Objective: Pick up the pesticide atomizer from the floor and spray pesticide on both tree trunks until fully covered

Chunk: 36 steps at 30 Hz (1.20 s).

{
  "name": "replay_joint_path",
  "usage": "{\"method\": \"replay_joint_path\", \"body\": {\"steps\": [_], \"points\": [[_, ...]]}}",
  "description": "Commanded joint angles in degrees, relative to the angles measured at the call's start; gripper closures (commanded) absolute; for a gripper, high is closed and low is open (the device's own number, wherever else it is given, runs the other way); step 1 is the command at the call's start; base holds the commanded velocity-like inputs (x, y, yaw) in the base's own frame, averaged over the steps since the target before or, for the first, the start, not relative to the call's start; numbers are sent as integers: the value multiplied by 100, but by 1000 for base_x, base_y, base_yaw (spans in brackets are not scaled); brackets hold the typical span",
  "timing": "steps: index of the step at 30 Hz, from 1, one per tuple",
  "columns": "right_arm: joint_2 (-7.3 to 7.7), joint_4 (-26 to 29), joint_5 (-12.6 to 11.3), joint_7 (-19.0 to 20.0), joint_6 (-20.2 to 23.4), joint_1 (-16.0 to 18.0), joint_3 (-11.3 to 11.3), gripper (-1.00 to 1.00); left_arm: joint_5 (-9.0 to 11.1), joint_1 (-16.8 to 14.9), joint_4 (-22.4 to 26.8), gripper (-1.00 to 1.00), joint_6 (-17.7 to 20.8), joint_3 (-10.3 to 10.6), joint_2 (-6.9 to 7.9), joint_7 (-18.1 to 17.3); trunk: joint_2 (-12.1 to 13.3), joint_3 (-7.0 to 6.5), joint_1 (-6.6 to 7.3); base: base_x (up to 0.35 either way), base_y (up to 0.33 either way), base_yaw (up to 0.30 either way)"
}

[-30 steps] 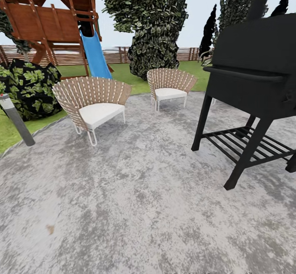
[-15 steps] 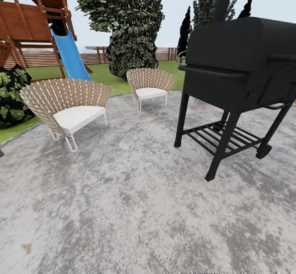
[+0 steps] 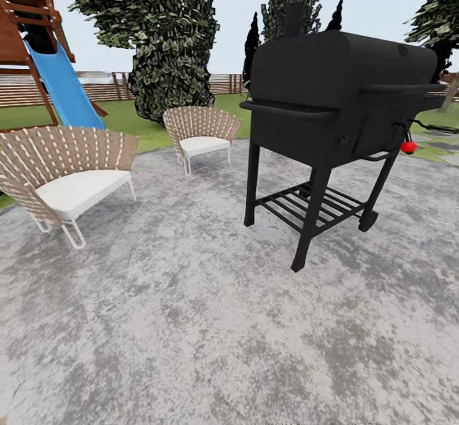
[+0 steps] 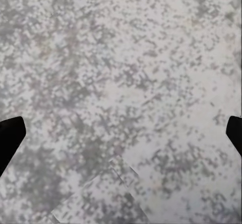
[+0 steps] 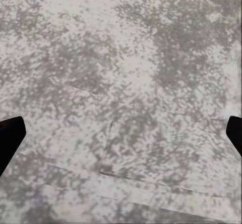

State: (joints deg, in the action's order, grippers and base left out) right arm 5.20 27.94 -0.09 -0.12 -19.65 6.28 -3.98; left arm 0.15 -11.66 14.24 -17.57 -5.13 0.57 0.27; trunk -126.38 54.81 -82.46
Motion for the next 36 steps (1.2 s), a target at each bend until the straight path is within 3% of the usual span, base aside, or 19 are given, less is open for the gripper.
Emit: {"method": "replay_joint_path", "body": {"steps": [1,15,26,36], "points": [[7,-33,-2,-6,-26,5,-8,-100,-10,-4,-2,-100,-19,-12,-25,5,-2,3,1,0,0,-300],[-26,-114,-9,44,-53,5,28,-100,2,-8,47,-100,-23,-35,2,16,-2,-25,1,0,0,-300],[-63,181,9,46,-36,13,43,-100,33,-11,32,-100,-19,-58,331,25,-2,-43,1,0,0,-300],[-63,129,18,31,-39,13,36,-100,43,-3,-8,-100,-26,-43,342,18,-2,-44,1,0,0,-300]]}}
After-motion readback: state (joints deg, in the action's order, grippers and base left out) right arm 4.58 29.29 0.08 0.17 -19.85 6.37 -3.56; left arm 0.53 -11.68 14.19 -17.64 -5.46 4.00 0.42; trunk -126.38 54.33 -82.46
